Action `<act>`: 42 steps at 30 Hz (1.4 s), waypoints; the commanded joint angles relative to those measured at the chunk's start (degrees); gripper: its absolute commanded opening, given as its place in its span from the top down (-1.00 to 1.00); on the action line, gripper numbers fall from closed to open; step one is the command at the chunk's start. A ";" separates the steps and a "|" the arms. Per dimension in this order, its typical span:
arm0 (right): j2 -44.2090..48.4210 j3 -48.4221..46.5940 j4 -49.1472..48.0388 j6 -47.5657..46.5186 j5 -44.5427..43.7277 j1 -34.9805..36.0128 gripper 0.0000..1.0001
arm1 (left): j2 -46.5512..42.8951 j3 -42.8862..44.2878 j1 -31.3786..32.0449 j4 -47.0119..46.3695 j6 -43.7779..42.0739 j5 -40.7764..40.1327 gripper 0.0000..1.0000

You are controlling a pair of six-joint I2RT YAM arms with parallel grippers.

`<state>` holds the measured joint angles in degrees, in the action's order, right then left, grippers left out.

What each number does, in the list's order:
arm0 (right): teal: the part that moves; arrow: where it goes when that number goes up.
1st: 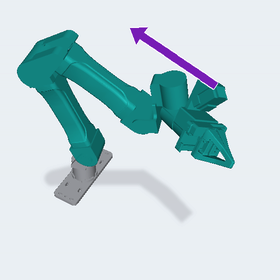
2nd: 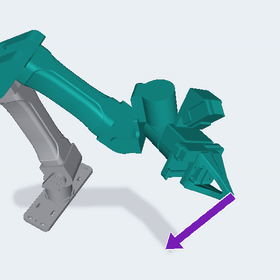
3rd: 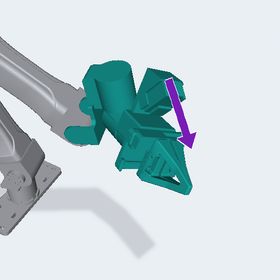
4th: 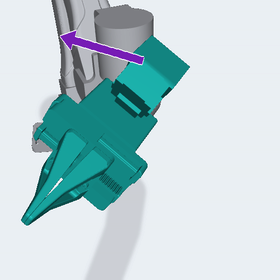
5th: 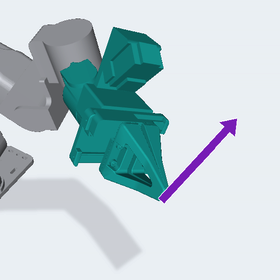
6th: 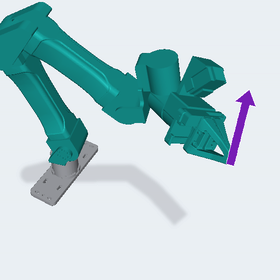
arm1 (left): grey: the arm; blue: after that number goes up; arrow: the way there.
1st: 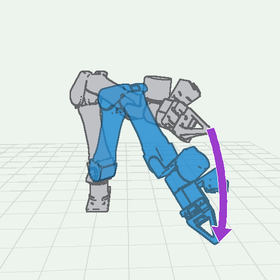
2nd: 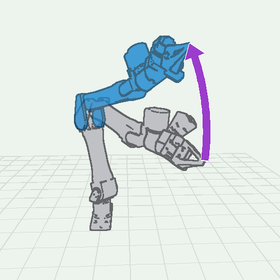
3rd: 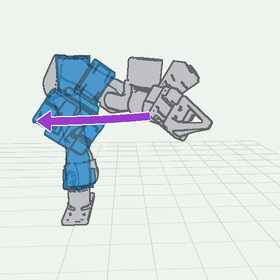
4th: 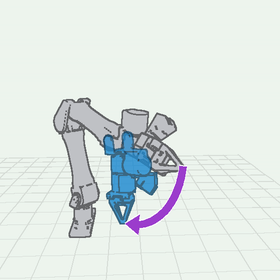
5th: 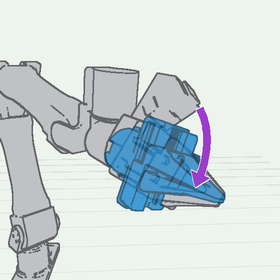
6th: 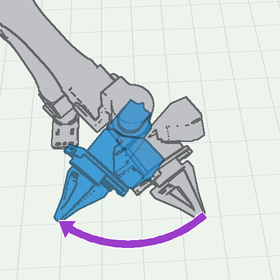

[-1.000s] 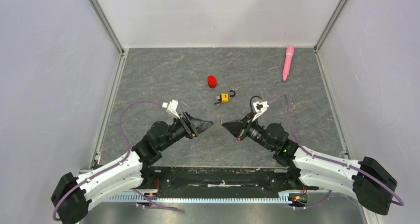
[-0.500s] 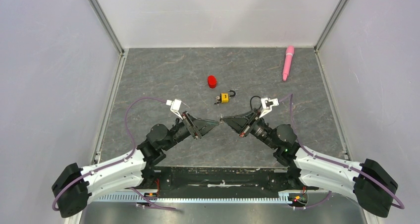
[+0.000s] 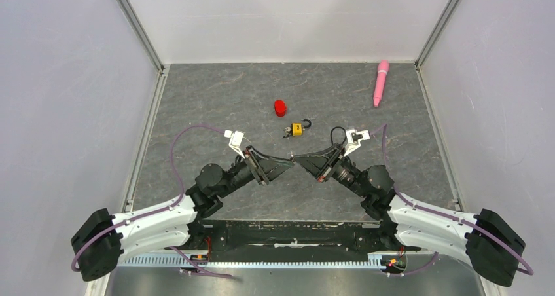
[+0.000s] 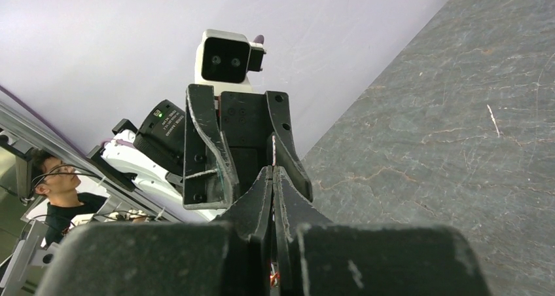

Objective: Unlock with the key

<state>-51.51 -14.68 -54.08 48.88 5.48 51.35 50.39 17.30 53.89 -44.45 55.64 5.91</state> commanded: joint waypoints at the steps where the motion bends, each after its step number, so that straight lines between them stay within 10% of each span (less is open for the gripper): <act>1: -0.25 0.19 -3.57 0.25 0.64 -0.20 1.00 | 0.62 2.80 0.82 -5.30 -3.31 1.68 0.00; 16: -0.63 0.09 -4.01 0.77 1.04 -0.22 1.00 | 1.25 3.44 1.39 -5.30 -4.01 2.61 0.40; 22: -0.78 0.25 -4.19 0.96 1.12 -0.20 1.00 | 0.70 3.11 1.48 -5.15 -4.18 2.77 0.95; 28: -0.03 -0.18 -2.88 0.10 2.09 -0.27 0.97 | -0.90 2.47 1.38 -2.87 -4.31 1.99 0.95; 42: 1.91 -19.65 33.24 -23.69 15.75 -3.27 0.18 | -7.24 15.28 1.31 44.07 -17.63 7.62 0.95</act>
<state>-48.42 -27.88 -31.07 34.15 13.41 48.23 43.57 27.75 54.89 -14.17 45.32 10.28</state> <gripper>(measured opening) 0.401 0.040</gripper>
